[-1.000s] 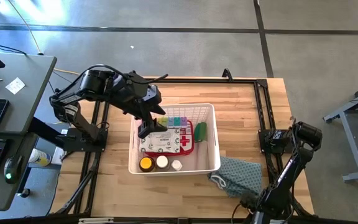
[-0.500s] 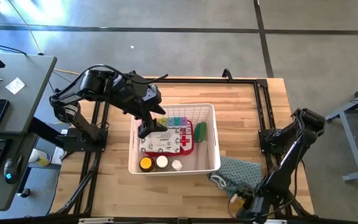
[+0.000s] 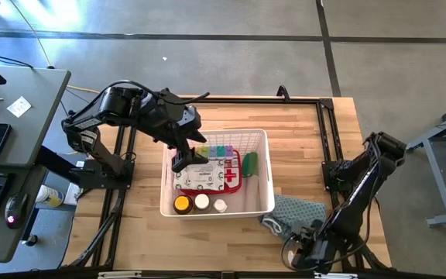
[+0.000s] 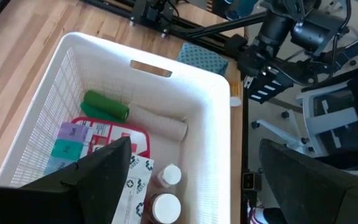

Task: Pick & place medical supplies in basket/bin
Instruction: Put the orange pill bottle into the white container

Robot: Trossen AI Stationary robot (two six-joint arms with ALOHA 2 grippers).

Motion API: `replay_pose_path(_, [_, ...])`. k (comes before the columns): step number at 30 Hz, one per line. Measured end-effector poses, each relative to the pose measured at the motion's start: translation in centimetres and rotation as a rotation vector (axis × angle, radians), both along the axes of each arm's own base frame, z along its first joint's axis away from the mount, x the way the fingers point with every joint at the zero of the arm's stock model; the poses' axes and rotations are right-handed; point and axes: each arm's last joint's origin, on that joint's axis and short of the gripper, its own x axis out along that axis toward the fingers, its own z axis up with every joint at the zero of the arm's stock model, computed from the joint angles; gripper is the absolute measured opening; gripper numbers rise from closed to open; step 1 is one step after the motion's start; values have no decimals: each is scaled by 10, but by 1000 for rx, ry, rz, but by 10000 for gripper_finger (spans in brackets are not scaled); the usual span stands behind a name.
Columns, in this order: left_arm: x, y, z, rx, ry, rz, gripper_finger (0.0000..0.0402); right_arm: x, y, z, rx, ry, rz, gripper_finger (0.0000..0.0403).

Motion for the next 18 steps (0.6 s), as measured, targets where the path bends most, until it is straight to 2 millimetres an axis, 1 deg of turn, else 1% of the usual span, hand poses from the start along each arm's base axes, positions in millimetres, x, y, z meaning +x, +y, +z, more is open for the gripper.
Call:
replay_pose_path(4, [-1, 0, -1, -12, 14, 10, 385, 2, 14, -13, -53, -96, 191, 250])
replay_pose_path(7, [-2, 0, -3, -18, 42, 15, 385, 0, 25, -27, -96, -118, 340, 283])
replay_pose_path(9, [-3, 0, -3, -24, 52, 20, 385, -3, 28, -36, -135, -90, 402, 291])
replay_pose_path(11, [-4, 0, -4, -30, 66, 27, 385, -5, 26, -41, -170, -62, 417, 292])
replay_pose_path(15, [-4, 0, -4, -33, 65, 30, 385, -3, 22, -43, -233, -80, 407, 290])
replay_pose_path(18, [-3, 0, -4, -34, 57, 29, 385, -1, 22, -42, -275, -127, 383, 289])
